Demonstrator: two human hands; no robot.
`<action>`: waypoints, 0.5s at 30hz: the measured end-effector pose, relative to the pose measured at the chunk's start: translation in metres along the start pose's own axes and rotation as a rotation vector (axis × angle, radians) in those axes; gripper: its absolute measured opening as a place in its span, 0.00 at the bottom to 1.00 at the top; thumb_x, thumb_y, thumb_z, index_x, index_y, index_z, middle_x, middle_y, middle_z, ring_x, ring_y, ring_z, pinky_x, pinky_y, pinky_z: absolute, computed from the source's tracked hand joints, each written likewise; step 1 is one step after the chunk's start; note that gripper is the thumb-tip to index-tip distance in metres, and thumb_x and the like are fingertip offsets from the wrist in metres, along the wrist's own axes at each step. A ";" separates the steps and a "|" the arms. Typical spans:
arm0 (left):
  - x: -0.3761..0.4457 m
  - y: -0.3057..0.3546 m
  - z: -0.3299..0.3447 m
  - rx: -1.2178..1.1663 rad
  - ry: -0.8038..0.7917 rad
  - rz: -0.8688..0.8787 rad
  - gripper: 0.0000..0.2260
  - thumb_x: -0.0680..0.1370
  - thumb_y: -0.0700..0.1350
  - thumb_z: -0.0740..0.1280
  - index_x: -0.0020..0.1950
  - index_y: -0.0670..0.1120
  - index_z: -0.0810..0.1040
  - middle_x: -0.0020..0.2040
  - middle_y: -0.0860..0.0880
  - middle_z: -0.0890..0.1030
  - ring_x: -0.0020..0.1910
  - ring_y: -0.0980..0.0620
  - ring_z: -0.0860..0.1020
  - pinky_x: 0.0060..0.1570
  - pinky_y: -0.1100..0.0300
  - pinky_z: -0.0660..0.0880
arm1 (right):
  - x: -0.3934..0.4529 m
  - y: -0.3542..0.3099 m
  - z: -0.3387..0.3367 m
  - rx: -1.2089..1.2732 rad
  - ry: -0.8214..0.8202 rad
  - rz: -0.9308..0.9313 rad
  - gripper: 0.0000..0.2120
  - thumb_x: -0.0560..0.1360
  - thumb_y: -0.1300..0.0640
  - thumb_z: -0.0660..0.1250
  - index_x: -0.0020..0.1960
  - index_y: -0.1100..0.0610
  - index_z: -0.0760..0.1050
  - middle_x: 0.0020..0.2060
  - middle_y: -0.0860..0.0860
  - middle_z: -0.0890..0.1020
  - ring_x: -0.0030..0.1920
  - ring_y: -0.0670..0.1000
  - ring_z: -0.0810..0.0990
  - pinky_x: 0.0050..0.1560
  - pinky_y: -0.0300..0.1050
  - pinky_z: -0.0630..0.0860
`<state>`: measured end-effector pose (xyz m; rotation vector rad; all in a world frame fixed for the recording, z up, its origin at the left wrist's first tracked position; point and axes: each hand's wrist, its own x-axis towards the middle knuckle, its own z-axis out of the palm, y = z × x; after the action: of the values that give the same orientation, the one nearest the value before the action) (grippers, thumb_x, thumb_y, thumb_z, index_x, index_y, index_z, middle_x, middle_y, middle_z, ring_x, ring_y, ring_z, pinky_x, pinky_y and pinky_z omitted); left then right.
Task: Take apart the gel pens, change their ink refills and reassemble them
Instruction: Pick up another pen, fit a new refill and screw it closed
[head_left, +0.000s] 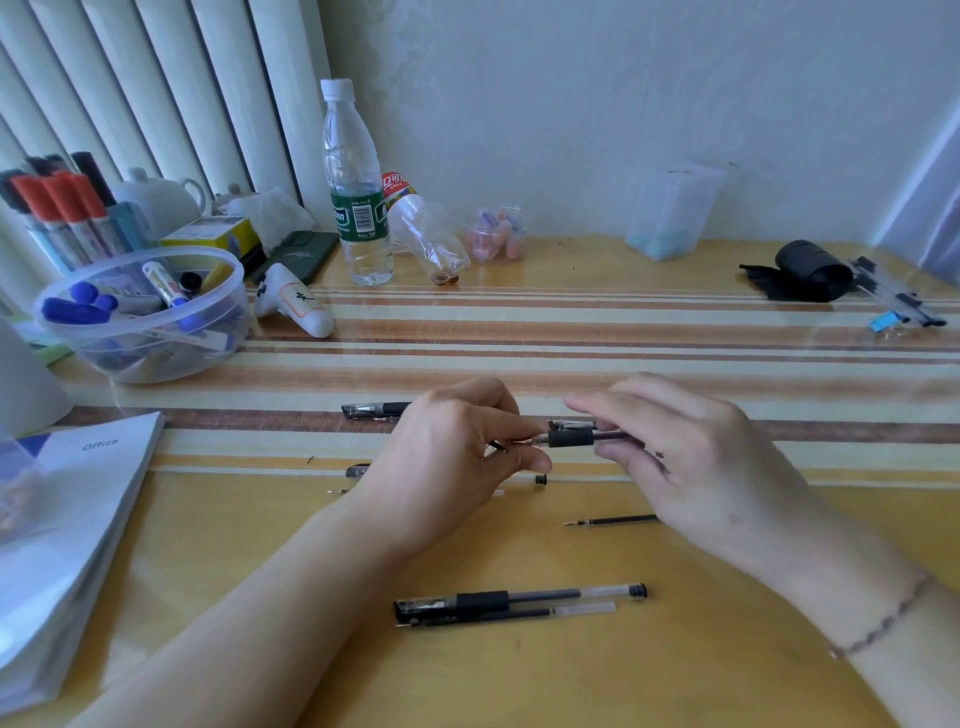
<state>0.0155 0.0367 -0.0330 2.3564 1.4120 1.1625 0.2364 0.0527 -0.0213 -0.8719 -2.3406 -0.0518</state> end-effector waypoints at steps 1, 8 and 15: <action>0.000 0.000 -0.001 0.000 0.001 -0.005 0.09 0.70 0.50 0.76 0.48 0.48 0.87 0.38 0.55 0.79 0.35 0.55 0.76 0.35 0.64 0.70 | 0.000 -0.001 0.000 -0.002 0.047 -0.012 0.18 0.72 0.66 0.72 0.61 0.56 0.80 0.45 0.47 0.84 0.41 0.45 0.82 0.38 0.44 0.81; 0.002 0.000 -0.002 -0.012 -0.012 -0.015 0.09 0.70 0.48 0.76 0.49 0.48 0.86 0.38 0.57 0.77 0.35 0.58 0.74 0.36 0.66 0.68 | -0.001 -0.005 -0.001 0.106 -0.068 0.105 0.15 0.73 0.47 0.70 0.57 0.51 0.79 0.41 0.41 0.77 0.32 0.37 0.72 0.35 0.29 0.68; 0.002 0.001 -0.003 -0.011 -0.021 -0.007 0.10 0.70 0.49 0.76 0.49 0.49 0.86 0.38 0.56 0.78 0.36 0.56 0.76 0.37 0.64 0.70 | 0.000 -0.008 -0.001 0.112 -0.095 0.195 0.18 0.72 0.35 0.63 0.52 0.46 0.79 0.38 0.36 0.78 0.36 0.35 0.76 0.33 0.33 0.71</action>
<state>0.0144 0.0370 -0.0290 2.3473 1.4028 1.1369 0.2323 0.0456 -0.0190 -1.0615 -2.3081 0.2043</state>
